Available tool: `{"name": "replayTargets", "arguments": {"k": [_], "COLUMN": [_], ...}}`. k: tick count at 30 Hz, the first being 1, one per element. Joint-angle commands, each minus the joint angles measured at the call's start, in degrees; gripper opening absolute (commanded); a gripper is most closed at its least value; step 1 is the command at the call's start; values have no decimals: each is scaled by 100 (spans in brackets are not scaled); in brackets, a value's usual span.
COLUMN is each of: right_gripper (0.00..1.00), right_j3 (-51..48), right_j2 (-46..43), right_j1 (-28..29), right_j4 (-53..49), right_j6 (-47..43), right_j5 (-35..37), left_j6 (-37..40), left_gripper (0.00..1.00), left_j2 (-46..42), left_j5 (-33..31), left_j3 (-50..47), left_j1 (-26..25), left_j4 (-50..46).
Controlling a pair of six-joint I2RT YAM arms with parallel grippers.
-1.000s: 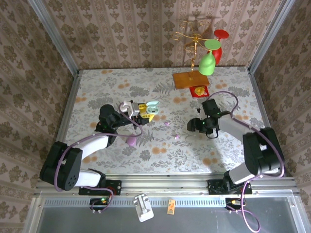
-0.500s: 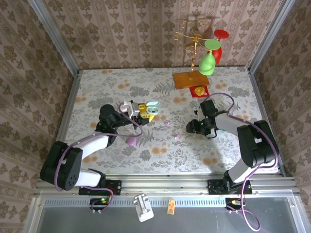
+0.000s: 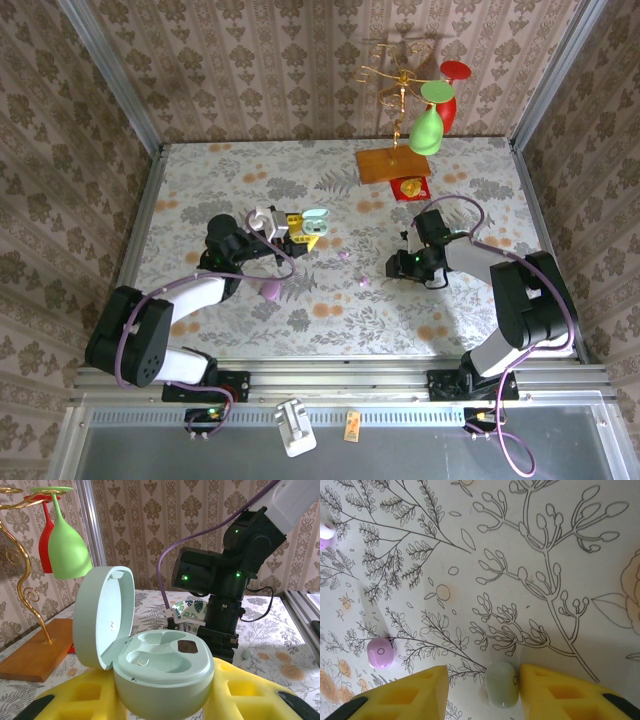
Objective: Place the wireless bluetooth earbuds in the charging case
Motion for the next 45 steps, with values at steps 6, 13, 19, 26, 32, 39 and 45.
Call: {"name": "replayTargets", "arguments": {"k": [6, 13, 19, 26, 32, 39, 45], "right_gripper": [41, 33, 31, 32, 39, 44, 45], "right_j3": [-129, -134, -151, -136, -64, 151, 307], "right_j2": [-74, 10, -16, 102, -35, 62, 430], "right_j1": [-18, -17, -18, -17, -25, -23, -11], "right_j4": [185, 254, 278, 267, 221, 263, 333], "right_j6": [117, 161, 190, 154, 8, -162, -191], "right_j5": [-298, -345, -404, -334, -172, -195, -438], "left_j6": [-123, -118, -111, -115, -123, -92, -106], "left_gripper": [28, 28, 28, 28, 28, 28, 28], "left_j2": [27, 8, 6, 6, -21, -26, -35], "left_j5": [160, 160, 160, 169, 160, 160, 158], "left_j3": [147, 129, 129, 142, 138, 136, 116], "left_j1": [30, 30, 30, 30, 30, 30, 30], "left_j4": [237, 247, 247, 246, 247, 238, 251]}}
